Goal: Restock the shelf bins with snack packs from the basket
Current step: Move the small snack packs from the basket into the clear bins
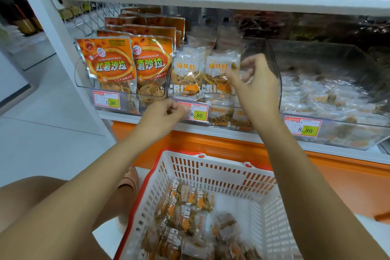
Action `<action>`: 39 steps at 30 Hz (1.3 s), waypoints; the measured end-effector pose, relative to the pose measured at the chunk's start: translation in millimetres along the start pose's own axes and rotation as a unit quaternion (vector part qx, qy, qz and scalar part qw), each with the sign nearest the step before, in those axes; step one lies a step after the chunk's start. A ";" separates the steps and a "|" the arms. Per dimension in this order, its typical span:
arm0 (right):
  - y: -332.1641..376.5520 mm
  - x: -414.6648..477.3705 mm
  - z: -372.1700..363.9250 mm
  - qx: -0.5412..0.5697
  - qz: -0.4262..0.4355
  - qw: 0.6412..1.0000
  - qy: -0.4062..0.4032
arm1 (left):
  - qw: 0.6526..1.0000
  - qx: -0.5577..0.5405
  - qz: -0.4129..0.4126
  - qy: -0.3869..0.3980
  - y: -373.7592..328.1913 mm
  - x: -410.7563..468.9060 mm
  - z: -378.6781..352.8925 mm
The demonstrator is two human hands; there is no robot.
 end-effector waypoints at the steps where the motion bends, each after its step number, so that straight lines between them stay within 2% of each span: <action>1: -2.7 -12.0 -5.1 0.014 0.003 1.000 0.026 | 1.000 0.012 0.002 0.004 3.2 -4.8 -3.4; 5: -37.8 -68.6 -42.7 -0.055 0.018 0.985 0.162 | 0.991 0.114 0.013 0.075 30.8 -26.2 -26.1; 7: -70.6 -96.5 -65.7 -0.135 -0.006 0.953 0.270 | 0.970 0.196 0.030 0.140 50.1 -34.0 -39.6; 9: -115.6 -122.4 -84.2 -0.195 -0.083 0.907 0.363 | 0.934 0.296 0.054 0.190 69.8 -40.3 -51.4; 11: -166.2 -143.7 -93.5 -0.200 -0.190 0.873 0.401 | 0.891 0.372 0.084 0.246 86.5 -45.9 -62.1; 15: -255.0 -181.3 -94.6 -0.178 -0.383 0.819 0.387 | 0.812 0.451 0.118 0.352 97.7 -55.9 -75.1; 18: -301.5 -209.0 -98.7 -0.090 -0.520 0.792 0.308 | 0.802 0.458 0.117 0.364 98.8 -55.4 -82.8; 20: -316.4 -220.2 -104.1 -0.069 -0.554 0.785 0.271 | 0.801 0.460 0.123 0.361 100.3 -53.1 -86.4; 26: -335.4 -235.2 -124.8 -0.010 -0.608 0.774 0.175 | 0.773 0.496 0.109 0.381 97.6 -46.9 -94.7; 28: -343.6 -238.1 -131.0 -0.015 -0.611 0.765 0.202 | 0.761 0.504 0.115 0.392 97.1 -46.0 -96.0; 32: -343.0 -234.8 -130.3 -0.008 -0.626 0.743 0.239 | 0.765 0.496 0.125 0.392 97.2 -43.8 -96.2; 35: -332.1 -228.4 -124.8 0.000 -0.593 0.760 0.267 | 0.764 0.493 0.121 0.399 96.8 -43.1 -95.9; 39: -303.4 -213.0 -114.0 0.099 -0.545 0.786 0.275 | 0.756 0.495 0.133 0.408 88.5 -43.7 -92.6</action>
Point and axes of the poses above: each hand's wrist, its own x-axis towards the middle knuckle, its own z-axis out of the back of the hand, y = z × x, the point moved 3 cm from there along x, towards the middle knuckle, and after that the axes turned 12 degrees about x, right-handed, at the moved point
